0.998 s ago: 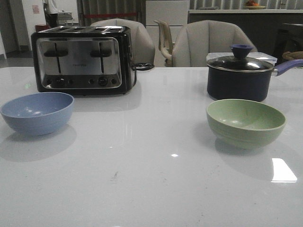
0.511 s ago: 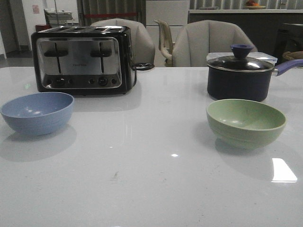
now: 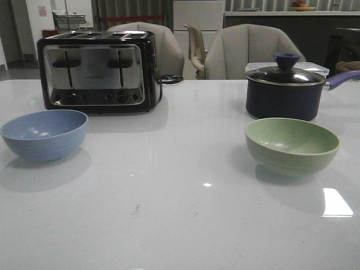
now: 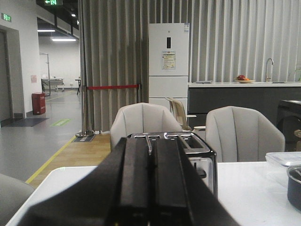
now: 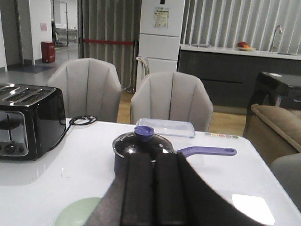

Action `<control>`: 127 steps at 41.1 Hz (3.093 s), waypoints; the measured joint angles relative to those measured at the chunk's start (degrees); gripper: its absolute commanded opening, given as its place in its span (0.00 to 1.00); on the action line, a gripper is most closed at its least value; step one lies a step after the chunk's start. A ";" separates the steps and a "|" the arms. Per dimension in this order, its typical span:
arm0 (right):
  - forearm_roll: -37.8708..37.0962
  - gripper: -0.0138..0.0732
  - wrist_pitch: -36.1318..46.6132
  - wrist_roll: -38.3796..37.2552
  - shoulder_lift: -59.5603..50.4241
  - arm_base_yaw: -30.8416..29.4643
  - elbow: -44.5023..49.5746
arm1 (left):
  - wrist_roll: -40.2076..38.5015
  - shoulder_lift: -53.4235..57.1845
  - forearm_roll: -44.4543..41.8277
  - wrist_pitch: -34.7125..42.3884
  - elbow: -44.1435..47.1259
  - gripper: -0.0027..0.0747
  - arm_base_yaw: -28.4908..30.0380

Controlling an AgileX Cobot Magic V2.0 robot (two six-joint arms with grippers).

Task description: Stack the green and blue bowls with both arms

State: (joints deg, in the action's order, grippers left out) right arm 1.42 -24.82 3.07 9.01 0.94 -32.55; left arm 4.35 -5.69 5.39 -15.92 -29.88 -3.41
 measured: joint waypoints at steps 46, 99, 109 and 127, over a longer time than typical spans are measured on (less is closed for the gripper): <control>0.00 0.84 -14.41 0.00 42.23 0.00 -8.27 | 0.00 -26.75 0.89 -22.26 -7.38 0.66 0.00; 10.54 0.62 -10.84 0.00 98.33 0.00 -37.39 | 0.00 -27.02 0.89 -21.81 -7.38 0.72 0.00; 10.57 0.32 -13.01 0.00 98.43 0.00 -37.63 | 0.00 -27.02 0.89 -21.81 -7.38 0.72 0.00; 10.57 0.21 -17.15 0.00 92.17 3.81 -37.97 | 0.00 -27.02 0.89 -21.81 -7.38 0.72 0.00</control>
State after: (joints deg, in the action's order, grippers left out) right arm 11.99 -41.98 3.07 101.19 4.75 -70.51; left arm 4.35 -32.71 6.28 -37.73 -37.26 -3.41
